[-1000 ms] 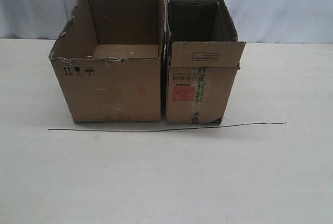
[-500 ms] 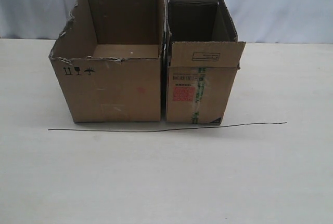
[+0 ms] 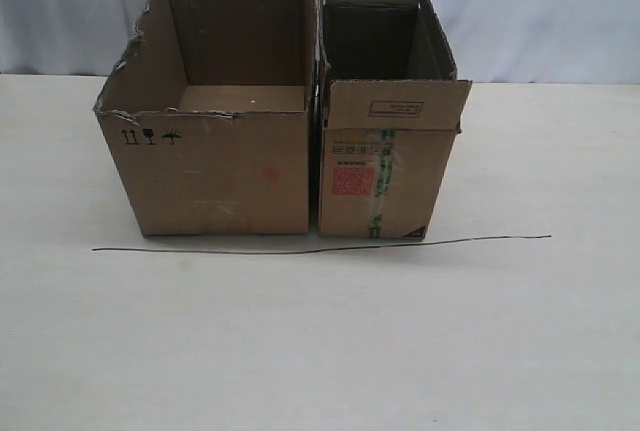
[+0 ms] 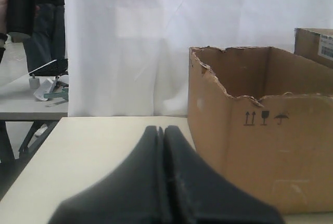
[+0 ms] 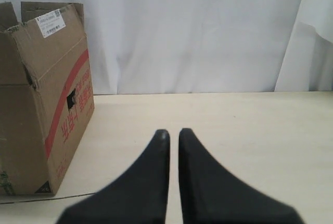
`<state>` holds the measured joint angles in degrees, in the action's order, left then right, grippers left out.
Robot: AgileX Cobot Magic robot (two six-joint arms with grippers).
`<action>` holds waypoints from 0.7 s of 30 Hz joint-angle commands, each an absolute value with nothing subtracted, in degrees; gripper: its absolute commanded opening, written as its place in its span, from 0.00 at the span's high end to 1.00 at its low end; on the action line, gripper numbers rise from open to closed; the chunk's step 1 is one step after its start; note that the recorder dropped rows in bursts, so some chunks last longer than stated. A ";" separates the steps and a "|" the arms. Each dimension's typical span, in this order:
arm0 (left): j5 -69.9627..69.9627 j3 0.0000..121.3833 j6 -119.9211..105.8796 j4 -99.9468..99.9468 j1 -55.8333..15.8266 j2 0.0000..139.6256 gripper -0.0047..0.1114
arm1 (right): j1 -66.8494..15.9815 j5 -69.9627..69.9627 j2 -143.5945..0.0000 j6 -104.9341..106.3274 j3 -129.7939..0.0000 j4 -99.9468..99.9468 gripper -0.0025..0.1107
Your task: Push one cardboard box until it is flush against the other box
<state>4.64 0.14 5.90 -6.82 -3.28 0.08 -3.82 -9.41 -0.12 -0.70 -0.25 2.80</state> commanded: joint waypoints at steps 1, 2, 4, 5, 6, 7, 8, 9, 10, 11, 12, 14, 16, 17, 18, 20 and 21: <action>3.88 0.00 6.12 -6.92 -3.11 0.00 0.96 | -3.48 -9.40 0.00 -0.77 0.00 3.46 0.93; 3.88 0.00 6.12 -6.92 -3.11 0.00 0.96 | -3.48 -9.40 0.00 -0.77 0.00 3.46 0.93; 3.99 0.00 6.12 -6.92 -3.11 0.00 0.96 | -3.48 -9.40 0.00 -0.77 0.00 3.46 0.93; 3.99 0.00 6.12 -6.92 -3.11 0.00 0.96 | -3.48 -9.40 0.00 -0.77 0.00 3.46 0.93; 3.99 0.00 6.12 -6.92 -3.11 0.00 0.96 | -3.48 -9.40 0.00 -0.77 0.00 3.46 0.93; 3.99 0.00 6.12 -6.92 -3.11 0.00 0.96 | -3.48 -9.30 0.00 -0.77 0.00 3.46 0.93; 3.99 0.00 6.12 -6.92 -3.11 0.00 0.96 | -3.48 -9.30 0.00 -0.77 0.00 3.46 0.93; 3.99 0.00 6.12 -6.92 -3.11 0.00 0.96 | -3.48 -9.30 0.00 -0.77 0.00 3.46 0.93; 3.99 0.00 6.12 -6.92 -3.11 0.00 0.96 | -3.48 -9.30 0.00 -0.77 0.00 3.46 0.93; 3.99 0.00 6.12 -6.92 -3.11 0.00 0.96 | -3.48 -9.30 0.00 -0.77 0.00 3.46 0.93; 3.99 0.00 6.12 -6.92 -3.11 0.00 0.96 | -3.48 -9.30 0.00 -0.77 0.00 3.46 0.93; 3.99 0.00 6.12 -6.92 -3.11 0.00 0.96 | -3.48 -9.30 0.00 -0.77 0.00 3.46 0.93; 3.99 0.00 6.12 -6.92 -3.11 0.00 0.96 | -3.48 -9.30 0.00 -0.77 0.00 3.46 0.93; 3.99 0.00 6.12 -6.92 -3.11 0.00 0.96 | -3.48 -9.30 0.00 -0.77 0.00 3.46 0.93; 3.99 0.00 6.12 -6.92 -3.11 0.00 0.96 | -3.48 -9.30 0.00 -0.77 0.00 3.46 0.93; 4.18 0.00 6.12 -6.92 -3.11 0.00 0.96 | -3.48 -9.30 0.00 -0.77 0.00 3.46 0.93; 4.32 0.00 6.12 -6.72 -3.11 0.00 0.96 | -3.48 -9.30 0.00 -0.77 0.00 3.46 0.93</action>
<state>4.64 0.14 5.90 -6.82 -3.28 0.08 -3.82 -9.41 -0.12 -0.70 -0.25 2.80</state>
